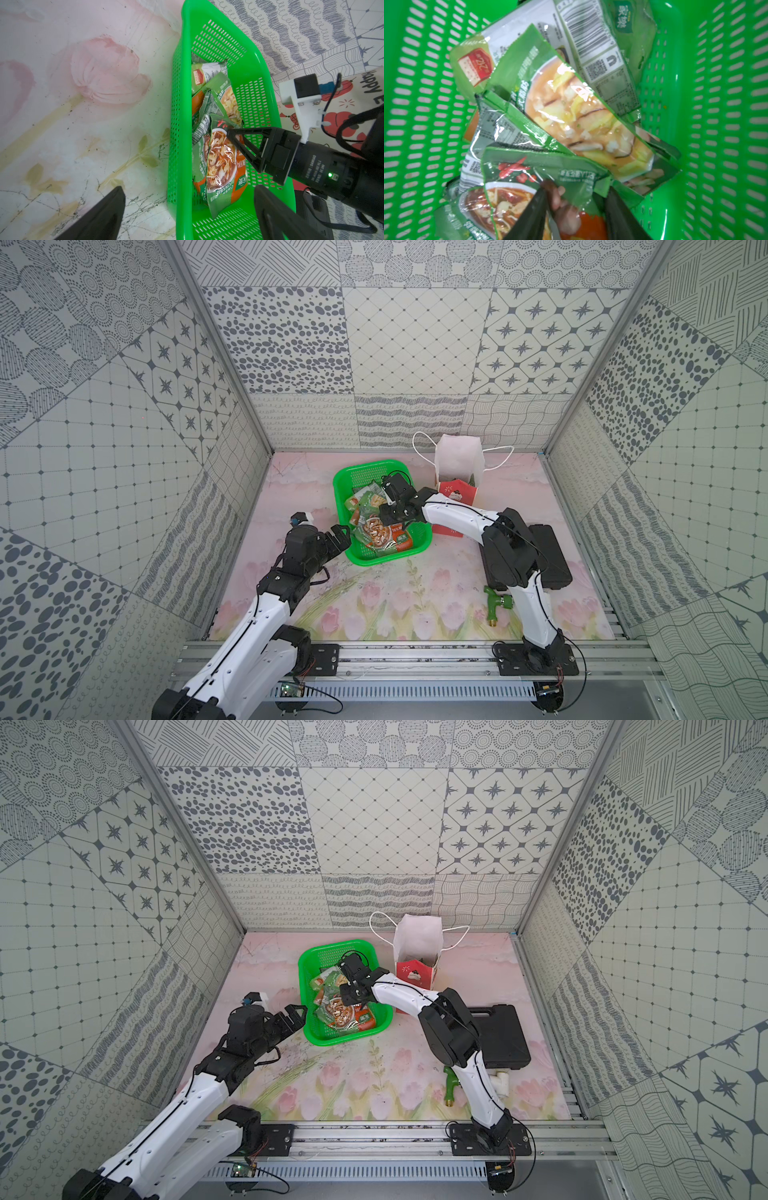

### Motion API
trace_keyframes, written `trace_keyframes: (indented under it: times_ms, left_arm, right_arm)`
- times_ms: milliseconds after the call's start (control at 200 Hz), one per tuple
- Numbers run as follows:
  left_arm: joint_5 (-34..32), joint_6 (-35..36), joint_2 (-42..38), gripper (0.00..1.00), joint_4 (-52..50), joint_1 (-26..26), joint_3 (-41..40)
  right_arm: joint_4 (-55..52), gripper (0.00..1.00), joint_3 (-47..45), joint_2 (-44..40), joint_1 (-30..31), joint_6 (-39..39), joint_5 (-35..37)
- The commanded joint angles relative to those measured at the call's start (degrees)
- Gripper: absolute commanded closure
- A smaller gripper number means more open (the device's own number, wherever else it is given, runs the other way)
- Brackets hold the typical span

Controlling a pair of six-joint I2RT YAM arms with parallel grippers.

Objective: Place the condiment packets inside the bag
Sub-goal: Pick up the condiment packet from the storage box.

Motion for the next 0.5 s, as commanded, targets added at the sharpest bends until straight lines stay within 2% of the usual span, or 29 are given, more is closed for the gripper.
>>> trace_keyframes:
  times_ms: [0,190,495]
  left_arm:
    - [0.62,-0.15,-0.21,0.01,0.60,0.03,0.14]
    - [0.84,-0.25,-1.56,0.01,0.21,0.02,0.14]
    - [0.49,-0.15,-2.08,0.00,0.28,0.14,-0.20]
  right_arm:
    - [1.14,0.71,-0.62,-0.71,1.08,-0.62,0.66]
    - [1.12,1.00,-0.96,-4.31,2.56,-2.04,3.45]
    - [1.42,1.00,-3.03,-12.39,4.82,-3.92,8.33]
